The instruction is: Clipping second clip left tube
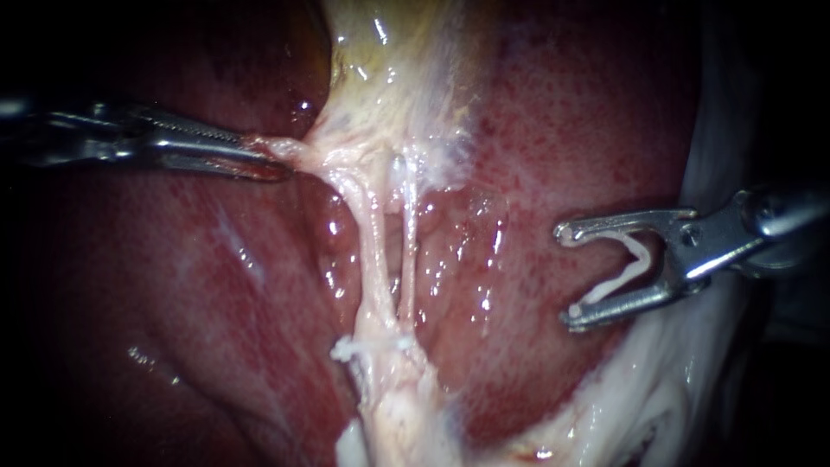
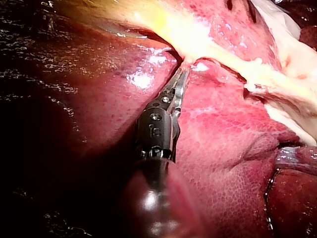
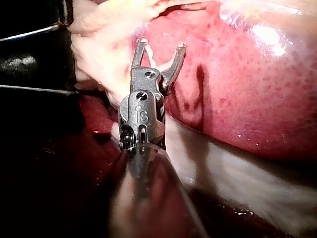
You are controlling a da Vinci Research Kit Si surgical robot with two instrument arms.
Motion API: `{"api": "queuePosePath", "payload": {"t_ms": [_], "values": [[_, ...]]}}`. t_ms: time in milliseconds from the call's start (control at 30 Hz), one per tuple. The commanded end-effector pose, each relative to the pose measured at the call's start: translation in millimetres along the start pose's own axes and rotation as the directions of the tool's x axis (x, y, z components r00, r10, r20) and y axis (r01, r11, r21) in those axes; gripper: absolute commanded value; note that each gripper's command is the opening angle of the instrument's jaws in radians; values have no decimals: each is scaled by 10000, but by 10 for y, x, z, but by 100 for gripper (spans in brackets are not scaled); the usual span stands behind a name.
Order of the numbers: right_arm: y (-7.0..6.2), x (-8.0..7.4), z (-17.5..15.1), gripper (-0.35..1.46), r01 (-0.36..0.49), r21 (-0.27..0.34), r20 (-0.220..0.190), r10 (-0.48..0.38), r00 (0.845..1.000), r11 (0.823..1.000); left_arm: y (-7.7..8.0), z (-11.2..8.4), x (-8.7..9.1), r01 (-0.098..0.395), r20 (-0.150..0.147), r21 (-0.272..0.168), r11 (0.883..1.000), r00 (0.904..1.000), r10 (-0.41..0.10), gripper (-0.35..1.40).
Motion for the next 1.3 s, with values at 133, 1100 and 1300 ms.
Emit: {"api": "queuePosePath", "payload": {"t_ms": [133,1100,1300], "values": [[0,0,0,50,0,1,-1,0,10000,10000,2,-9,7,40,5,-58,10000,10000,-40,-35],[-9,43,69,50,-1124,926,-463,1171,9920,9893,-4,-75,44,257,-306,331,9991,9992,-247,-35],[-14,54,119,50,-2067,1344,-600,2162,9745,9691,-3,-75,44,259,-306,334,9991,9992,-248,-35]]}}
